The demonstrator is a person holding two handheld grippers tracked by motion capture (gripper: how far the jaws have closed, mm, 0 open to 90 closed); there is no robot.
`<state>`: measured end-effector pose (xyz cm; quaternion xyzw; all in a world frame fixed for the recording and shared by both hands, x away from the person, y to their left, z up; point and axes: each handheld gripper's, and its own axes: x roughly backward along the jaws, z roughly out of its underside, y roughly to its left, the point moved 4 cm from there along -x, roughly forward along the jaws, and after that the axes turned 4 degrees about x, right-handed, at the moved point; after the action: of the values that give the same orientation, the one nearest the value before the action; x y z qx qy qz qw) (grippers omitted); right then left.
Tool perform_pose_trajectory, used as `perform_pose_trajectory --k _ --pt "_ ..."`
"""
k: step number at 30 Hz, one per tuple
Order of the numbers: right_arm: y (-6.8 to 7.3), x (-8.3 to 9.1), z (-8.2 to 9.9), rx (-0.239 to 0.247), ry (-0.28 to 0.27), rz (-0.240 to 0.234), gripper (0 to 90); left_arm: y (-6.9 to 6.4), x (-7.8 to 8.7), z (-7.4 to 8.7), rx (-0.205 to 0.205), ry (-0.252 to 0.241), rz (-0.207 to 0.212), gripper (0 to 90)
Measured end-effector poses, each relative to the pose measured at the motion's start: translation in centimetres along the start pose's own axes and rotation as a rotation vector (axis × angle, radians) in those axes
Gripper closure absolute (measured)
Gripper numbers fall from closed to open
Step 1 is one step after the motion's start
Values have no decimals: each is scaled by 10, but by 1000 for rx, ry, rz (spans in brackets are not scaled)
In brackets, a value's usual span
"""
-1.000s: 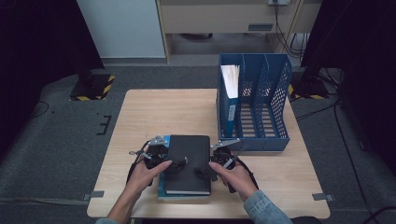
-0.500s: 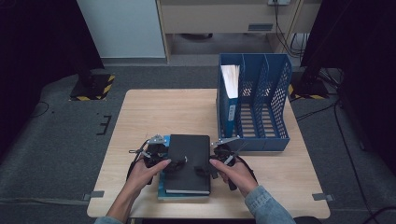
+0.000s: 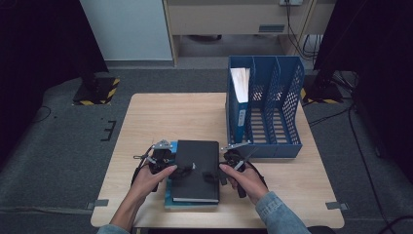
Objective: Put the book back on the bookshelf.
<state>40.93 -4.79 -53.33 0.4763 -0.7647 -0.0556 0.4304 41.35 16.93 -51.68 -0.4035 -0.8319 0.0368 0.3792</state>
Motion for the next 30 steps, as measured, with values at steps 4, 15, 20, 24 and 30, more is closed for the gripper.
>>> perform_pose_trajectory --k 4,15,20,24,30 --pt "-1 -1 0 -8 -3 -8 1 0 0 0 -1 0 1 73" --pt "4 -3 -4 -3 -4 -9 4 0 8 -3 2 -21 1 159" --pt "15 5 -7 56 6 35 9 -5 19 -10 -10 -27 -9 246" --pt "21 11 -12 88 3 59 38 -7 27 -16 -25 -18 -22 290" --pt "28 18 -22 119 8 86 98 -11 42 -23 -40 -54 -47 381"
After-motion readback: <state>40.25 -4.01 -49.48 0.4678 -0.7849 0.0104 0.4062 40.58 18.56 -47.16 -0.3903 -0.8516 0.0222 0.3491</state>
